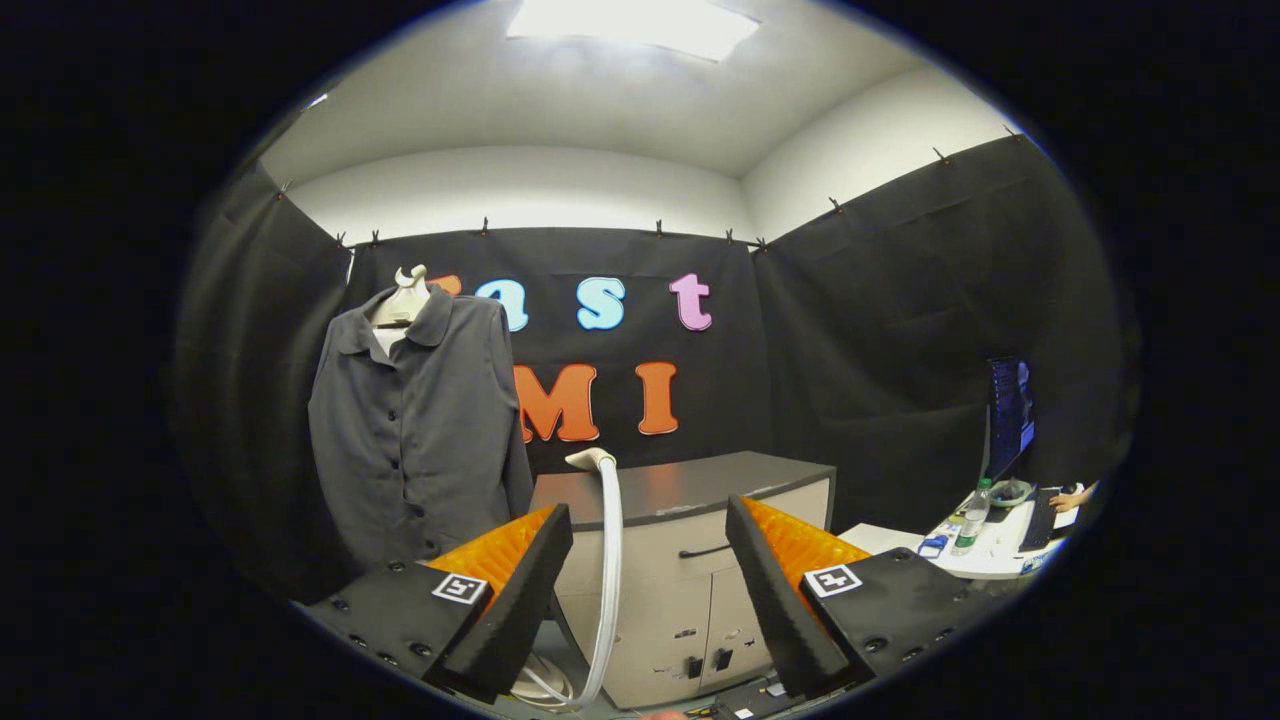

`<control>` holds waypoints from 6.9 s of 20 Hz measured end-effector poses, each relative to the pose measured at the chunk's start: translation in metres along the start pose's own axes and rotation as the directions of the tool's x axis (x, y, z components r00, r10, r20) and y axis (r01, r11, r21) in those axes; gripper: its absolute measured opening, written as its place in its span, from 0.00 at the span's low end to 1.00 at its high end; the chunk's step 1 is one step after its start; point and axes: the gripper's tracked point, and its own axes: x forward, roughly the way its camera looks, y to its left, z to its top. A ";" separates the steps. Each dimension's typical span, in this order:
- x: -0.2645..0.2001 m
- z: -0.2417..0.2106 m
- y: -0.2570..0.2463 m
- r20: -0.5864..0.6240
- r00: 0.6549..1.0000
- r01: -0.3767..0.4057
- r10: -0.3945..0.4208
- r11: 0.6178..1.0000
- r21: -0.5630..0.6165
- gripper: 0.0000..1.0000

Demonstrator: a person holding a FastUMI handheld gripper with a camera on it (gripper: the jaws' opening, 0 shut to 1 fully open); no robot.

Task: Iron the clothes twice with a garment steamer, once on the left side and once on the right side.

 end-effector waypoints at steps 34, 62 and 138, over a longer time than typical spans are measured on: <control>0.364 0.160 0.121 0.150 0.956 -0.228 0.253 0.960 -0.166 0.98; 0.537 -0.243 0.084 -0.861 0.487 -0.330 0.148 0.944 -0.024 0.93; 0.276 -0.055 0.316 -0.130 0.989 -0.093 0.065 0.972 -0.215 0.48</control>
